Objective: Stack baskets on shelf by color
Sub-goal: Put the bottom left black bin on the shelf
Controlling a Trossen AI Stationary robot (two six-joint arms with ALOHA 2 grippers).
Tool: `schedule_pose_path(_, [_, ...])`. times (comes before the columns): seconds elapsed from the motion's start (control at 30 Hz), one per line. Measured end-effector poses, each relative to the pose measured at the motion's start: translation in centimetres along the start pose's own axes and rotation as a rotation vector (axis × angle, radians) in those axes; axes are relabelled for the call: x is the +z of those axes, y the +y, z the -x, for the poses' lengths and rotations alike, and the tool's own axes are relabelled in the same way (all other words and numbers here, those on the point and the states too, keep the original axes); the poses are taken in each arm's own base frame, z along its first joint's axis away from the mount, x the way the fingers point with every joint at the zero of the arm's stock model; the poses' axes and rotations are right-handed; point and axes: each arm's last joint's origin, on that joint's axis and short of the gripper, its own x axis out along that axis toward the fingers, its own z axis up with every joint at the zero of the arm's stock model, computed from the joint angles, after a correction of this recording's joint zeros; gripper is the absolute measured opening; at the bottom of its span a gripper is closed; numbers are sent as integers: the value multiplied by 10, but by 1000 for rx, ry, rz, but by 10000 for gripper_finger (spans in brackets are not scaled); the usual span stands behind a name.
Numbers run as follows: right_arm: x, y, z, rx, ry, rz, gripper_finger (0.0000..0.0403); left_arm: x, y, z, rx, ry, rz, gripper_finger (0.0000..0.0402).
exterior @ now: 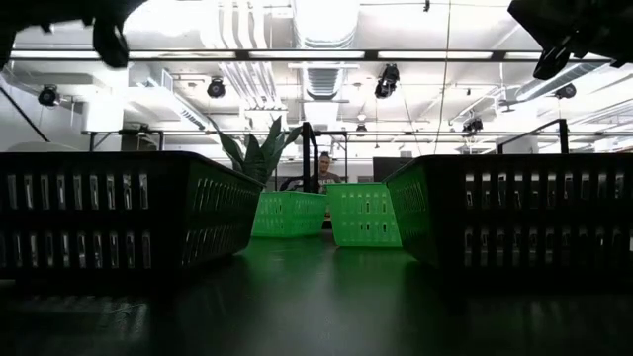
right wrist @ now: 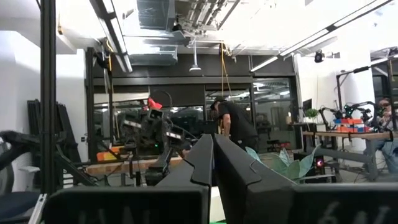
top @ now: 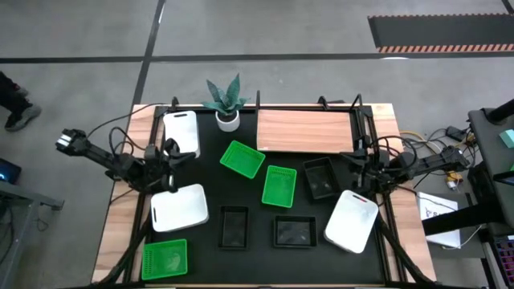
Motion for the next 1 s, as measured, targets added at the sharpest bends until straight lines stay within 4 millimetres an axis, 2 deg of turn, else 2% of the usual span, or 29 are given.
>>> schedule_pose_path(0.1, [0,1,0,51,-10,27,9,8,-15,-16,-56,20,5,0])
schedule_pose_path(0.27, [5,4,0,150,-73,69,9,10,-43,-47,-81,122,13,0])
schedule_pose_path(0.47, [11,3,1,135,-142,128,9,1,-81,-86,-100,311,47,0])
schedule_pose_path(0.6, [14,2,1,123,-168,162,9,-11,-108,-105,-119,545,67,0])
schedule_pose_path(0.73, [14,2,1,117,-167,184,9,-18,-140,-116,-138,791,69,0])
schedule_pose_path(1.0, [14,2,1,118,-166,179,9,-47,-198,-121,-57,1193,-19,0])
